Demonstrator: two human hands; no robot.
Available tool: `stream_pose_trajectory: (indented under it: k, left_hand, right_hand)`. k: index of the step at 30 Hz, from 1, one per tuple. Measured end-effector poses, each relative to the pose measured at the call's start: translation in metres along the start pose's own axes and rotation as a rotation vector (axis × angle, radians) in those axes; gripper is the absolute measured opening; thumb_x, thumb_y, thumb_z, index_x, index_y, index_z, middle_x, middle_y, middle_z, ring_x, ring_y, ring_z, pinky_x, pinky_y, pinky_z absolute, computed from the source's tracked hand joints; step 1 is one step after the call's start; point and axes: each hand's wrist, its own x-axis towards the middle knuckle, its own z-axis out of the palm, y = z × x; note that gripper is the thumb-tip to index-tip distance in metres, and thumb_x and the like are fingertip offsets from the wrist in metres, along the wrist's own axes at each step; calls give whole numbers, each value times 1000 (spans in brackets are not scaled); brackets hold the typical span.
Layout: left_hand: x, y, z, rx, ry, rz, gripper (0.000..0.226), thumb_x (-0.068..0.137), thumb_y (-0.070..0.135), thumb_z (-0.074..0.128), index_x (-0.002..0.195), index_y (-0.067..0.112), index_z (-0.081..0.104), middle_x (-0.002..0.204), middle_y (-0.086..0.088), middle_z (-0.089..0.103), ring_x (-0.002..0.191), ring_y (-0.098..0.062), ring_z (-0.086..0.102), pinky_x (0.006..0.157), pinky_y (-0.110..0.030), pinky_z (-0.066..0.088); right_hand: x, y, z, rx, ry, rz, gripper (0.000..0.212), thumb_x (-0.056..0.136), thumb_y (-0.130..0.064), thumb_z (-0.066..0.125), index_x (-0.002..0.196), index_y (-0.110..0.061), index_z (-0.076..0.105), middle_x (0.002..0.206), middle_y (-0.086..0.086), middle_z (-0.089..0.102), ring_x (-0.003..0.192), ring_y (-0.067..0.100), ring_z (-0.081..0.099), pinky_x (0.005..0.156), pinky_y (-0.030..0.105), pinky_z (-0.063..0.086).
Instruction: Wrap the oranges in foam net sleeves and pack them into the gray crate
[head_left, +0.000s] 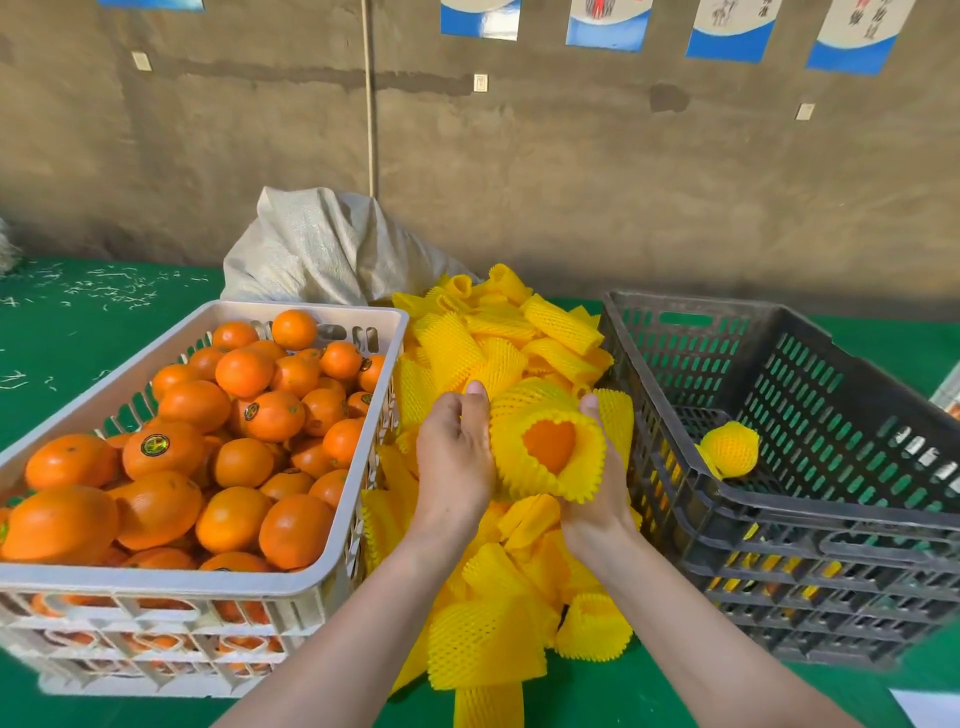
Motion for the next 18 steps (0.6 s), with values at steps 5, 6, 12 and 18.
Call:
stream_pose_trajectory:
  k: [5, 6, 12, 18]
  left_hand:
    - [7, -1, -6, 266, -13, 178, 49, 98, 31, 45, 53, 19, 31, 46, 9, 27, 45, -8, 30, 47, -22, 20]
    - [8, -1, -7, 317, 3, 204, 49, 96, 32, 47, 52, 20, 31, 45, 9, 27, 44, -7, 32, 46, -23, 20]
    - [11, -8, -8, 195, -4, 186, 42, 91, 31, 55, 56, 13, 40, 50, 4, 36, 47, -3, 36, 46, -17, 27]
    - [13, -12, -11, 39, -113, 127, 37, 81, 40, 50, 59, 12, 43, 56, -2, 38, 52, -2, 35, 50, -19, 30]
  right_hand:
    - [0, 2, -1, 219, -26, 157, 41, 95, -50, 36, 93, -18, 62, 72, -4, 73, 67, 12, 69, 59, 27, 56]
    - [0, 1, 0, 257, -60, 184, 46, 92, -53, 36, 98, -18, 64, 83, 1, 74, 77, 16, 69, 68, 33, 56]
    - [-1, 0, 3, 328, -227, 235, 39, 75, -45, 54, 88, -16, 77, 97, 11, 72, 84, 24, 70, 78, 37, 55]
    - [-1, -3, 2, 336, -222, 230, 35, 72, -40, 54, 67, -15, 77, 76, 9, 72, 67, 21, 69, 63, 30, 57]
